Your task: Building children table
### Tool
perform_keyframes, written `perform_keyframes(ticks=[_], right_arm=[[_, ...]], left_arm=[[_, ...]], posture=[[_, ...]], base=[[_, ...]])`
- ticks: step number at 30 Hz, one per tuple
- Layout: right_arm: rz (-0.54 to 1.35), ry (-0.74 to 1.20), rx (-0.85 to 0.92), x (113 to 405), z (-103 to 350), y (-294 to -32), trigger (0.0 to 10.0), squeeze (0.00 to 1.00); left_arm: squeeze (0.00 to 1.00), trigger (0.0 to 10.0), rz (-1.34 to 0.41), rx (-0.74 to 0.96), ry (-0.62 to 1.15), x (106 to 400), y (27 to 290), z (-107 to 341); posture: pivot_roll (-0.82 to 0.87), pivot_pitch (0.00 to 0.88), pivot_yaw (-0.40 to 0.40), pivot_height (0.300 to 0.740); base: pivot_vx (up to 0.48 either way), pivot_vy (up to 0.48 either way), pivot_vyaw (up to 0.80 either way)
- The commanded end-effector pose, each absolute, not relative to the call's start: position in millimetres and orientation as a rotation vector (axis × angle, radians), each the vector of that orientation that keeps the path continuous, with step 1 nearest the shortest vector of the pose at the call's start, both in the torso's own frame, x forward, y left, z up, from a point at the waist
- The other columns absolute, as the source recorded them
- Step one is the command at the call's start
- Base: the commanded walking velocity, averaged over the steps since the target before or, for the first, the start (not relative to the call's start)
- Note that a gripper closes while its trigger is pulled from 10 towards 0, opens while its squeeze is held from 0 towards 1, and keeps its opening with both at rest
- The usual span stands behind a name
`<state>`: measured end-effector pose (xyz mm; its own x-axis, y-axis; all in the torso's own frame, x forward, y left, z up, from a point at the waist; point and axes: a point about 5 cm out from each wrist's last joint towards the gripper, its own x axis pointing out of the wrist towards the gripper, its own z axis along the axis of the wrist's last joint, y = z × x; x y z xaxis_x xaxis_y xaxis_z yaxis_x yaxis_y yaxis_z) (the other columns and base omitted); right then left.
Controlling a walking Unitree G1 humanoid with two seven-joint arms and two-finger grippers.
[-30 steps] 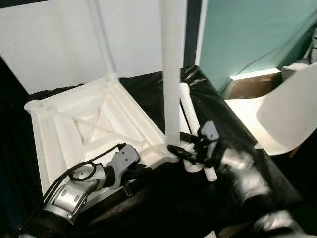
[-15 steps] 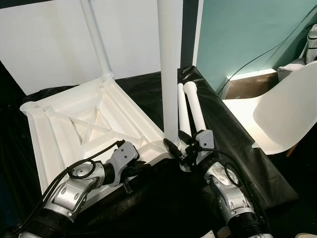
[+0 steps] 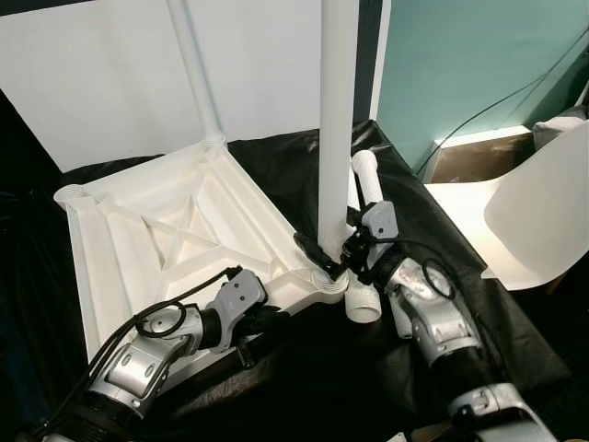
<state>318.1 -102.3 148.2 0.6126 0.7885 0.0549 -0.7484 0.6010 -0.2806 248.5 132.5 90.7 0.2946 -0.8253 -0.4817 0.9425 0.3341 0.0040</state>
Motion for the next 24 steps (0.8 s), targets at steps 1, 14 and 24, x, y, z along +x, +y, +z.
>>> perform_keyframes(ticks=[1,14,24], right_arm=[[0.949,-0.109,-0.233,317.8,140.8,-107.5,10.0,0.0],[1.12,-0.038,-0.314,330.8,147.4,-125.8,0.0,0.0],[1.182,0.02,-0.328,331.4,147.5,-130.8,0.0,0.0]], left_arm=[[0.0,10.0,-1.321,0.256,0.65,223.5,133.0,54.7],[0.0,10.0,-1.316,0.266,0.641,226.5,133.8,56.7],[0.0,10.0,-1.309,0.27,0.644,225.8,137.3,58.0]], posture=[[-0.02,0.0,0.043,0.74],[-0.01,0.0,0.045,0.74],[0.0,0.0,0.049,0.74]], base=[[0.0,0.0,0.0],[0.0,0.0,0.0],[0.0,0.0,0.0]])
